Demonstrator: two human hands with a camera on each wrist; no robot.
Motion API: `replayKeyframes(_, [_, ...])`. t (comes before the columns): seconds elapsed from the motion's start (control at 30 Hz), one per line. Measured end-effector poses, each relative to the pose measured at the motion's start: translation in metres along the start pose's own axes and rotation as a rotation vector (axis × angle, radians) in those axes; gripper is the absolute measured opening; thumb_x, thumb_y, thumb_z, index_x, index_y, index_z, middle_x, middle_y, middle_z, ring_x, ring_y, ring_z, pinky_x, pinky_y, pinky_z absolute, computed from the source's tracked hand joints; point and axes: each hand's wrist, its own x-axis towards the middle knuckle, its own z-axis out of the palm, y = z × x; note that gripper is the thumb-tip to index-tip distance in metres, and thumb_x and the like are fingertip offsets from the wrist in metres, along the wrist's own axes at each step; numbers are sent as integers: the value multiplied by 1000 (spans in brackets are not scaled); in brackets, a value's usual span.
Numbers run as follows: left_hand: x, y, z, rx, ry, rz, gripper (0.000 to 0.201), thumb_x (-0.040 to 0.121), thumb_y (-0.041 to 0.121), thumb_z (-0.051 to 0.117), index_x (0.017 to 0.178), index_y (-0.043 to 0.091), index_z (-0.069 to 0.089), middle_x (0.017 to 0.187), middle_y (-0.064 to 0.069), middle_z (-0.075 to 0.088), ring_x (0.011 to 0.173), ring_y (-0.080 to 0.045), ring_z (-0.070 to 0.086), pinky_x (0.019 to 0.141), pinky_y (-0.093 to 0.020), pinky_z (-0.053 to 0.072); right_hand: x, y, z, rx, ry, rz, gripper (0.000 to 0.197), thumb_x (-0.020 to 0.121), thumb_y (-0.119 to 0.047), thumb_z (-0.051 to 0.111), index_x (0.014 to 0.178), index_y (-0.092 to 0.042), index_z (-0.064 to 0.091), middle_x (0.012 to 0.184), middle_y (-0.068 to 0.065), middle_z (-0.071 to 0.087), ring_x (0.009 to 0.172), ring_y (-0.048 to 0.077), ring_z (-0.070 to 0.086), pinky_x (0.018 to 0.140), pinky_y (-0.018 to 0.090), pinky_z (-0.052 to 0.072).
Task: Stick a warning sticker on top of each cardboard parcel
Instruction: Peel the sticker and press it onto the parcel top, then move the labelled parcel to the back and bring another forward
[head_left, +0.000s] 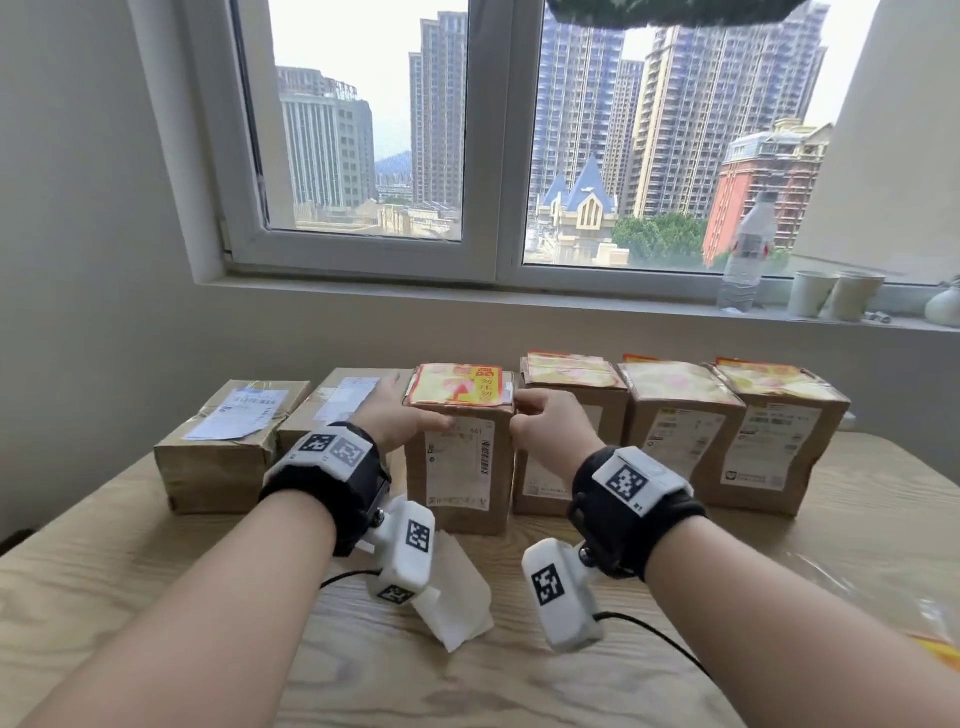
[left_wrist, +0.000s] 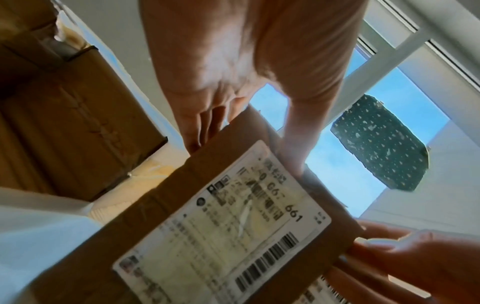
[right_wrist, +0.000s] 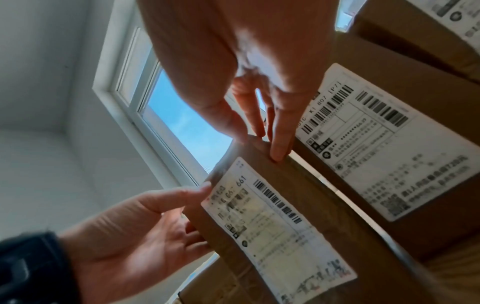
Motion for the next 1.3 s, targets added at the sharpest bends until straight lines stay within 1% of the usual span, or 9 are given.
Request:
replayKeyframes(0.1, [1,1,0,249,-48,59,108,70,6,80,151,37,15,141,2,42,123,-23,50,102,-43,46,2,3,-12,-58,140,-61,27,85,-10,56,104,-15,73,106,2,72,101,19,66,91,39,55])
replayKeyframes(0.27, [9,-8,6,381,103,107,92,73,17,78,149,35,29,139,-3,51,121,-21,52,102,-39,45,3,4,-39,-197,305,-196,23,84,-10,57,95,-21,75,102,-1,72,95,16,64,93,35,51])
replayKeyframes(0.5, [27,-4,14,333,160,142,79,79,14,72,145,38,35,122,-2,62,105,-21,58,91,-35,50,30,18,-93,-297,382,-108,26,88,-11,53,99,-21,74,107,-1,73,100,18,64,96,28,47])
replayKeyframes(0.63, [42,-5,21,350,218,144,76,82,15,70,146,36,34,121,-5,62,100,-21,57,81,-30,46,53,20,-126,-469,255,-7,35,89,-7,45,112,-18,69,123,2,66,115,23,57,99,29,40])
replayKeyframes(0.83, [57,-9,26,304,260,96,84,78,11,72,147,37,33,127,-4,59,102,-20,56,76,-28,44,77,39,-125,-726,-27,92,50,92,-10,33,138,-27,43,147,6,44,134,29,41,115,49,26])
replayKeyframes(1.0, [58,-13,25,283,259,114,85,75,10,74,146,37,36,126,-3,60,104,-22,58,84,-34,50,84,48,-120,-724,-93,152,47,98,-33,29,145,-31,29,156,8,31,143,30,28,117,54,13])
replayKeyframes(1.07, [56,-13,25,282,254,126,83,76,11,73,146,36,35,127,-3,60,107,-23,57,88,-34,50,83,50,-121,-716,-106,159,48,100,-40,26,147,-31,27,155,9,31,142,29,31,117,51,17])
replayKeyframes(1.2, [53,-13,25,295,237,122,88,77,9,72,149,36,29,133,-3,55,104,-19,53,82,-30,46,80,49,-120,-685,-80,109,49,100,-36,26,149,-29,25,159,4,24,148,23,17,119,54,6])
replayKeyframes(1.3, [52,-13,22,242,211,74,103,72,2,75,150,39,20,144,0,47,120,-22,51,96,-37,47,78,46,-124,-614,-47,97,55,93,-39,25,147,-32,26,160,1,23,148,23,16,119,54,6])
